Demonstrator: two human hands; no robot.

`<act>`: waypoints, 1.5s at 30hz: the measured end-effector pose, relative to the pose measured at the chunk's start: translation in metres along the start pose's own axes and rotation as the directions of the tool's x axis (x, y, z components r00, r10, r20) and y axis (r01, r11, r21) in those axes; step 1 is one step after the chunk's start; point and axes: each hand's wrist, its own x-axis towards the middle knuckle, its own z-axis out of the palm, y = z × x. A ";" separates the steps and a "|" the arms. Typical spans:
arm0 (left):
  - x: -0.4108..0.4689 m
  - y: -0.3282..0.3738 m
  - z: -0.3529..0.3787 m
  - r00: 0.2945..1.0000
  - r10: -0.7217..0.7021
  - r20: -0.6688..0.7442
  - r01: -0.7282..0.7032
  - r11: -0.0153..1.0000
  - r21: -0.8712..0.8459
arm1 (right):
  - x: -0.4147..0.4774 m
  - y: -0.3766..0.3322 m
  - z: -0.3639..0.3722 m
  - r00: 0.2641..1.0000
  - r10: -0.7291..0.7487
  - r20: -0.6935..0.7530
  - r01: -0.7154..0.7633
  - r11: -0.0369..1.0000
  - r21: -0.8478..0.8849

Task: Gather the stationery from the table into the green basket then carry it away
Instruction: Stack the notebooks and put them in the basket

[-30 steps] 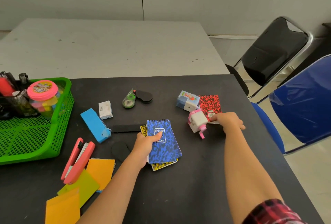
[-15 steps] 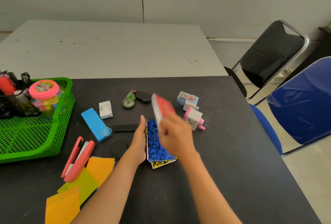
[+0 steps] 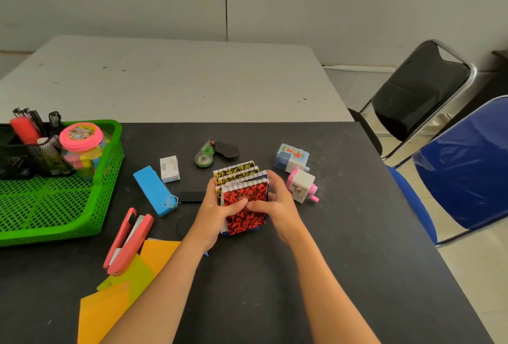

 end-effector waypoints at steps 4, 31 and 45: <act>-0.004 0.004 -0.023 0.986 0.046 0.159 -0.087 0.962 0.258 | 0.002 0.006 -0.001 0.988 -0.071 0.134 0.075 0.997 -0.031; -0.013 0.006 -0.016 0.975 0.068 -0.210 -0.092 0.990 -0.110 | -0.011 -0.022 0.024 0.994 -0.007 -0.108 -0.084 0.584 -0.807; -0.020 0.013 -0.002 0.992 0.060 0.108 -0.080 0.978 0.191 | -0.012 0.009 0.042 0.993 0.057 -0.108 -0.049 0.996 0.078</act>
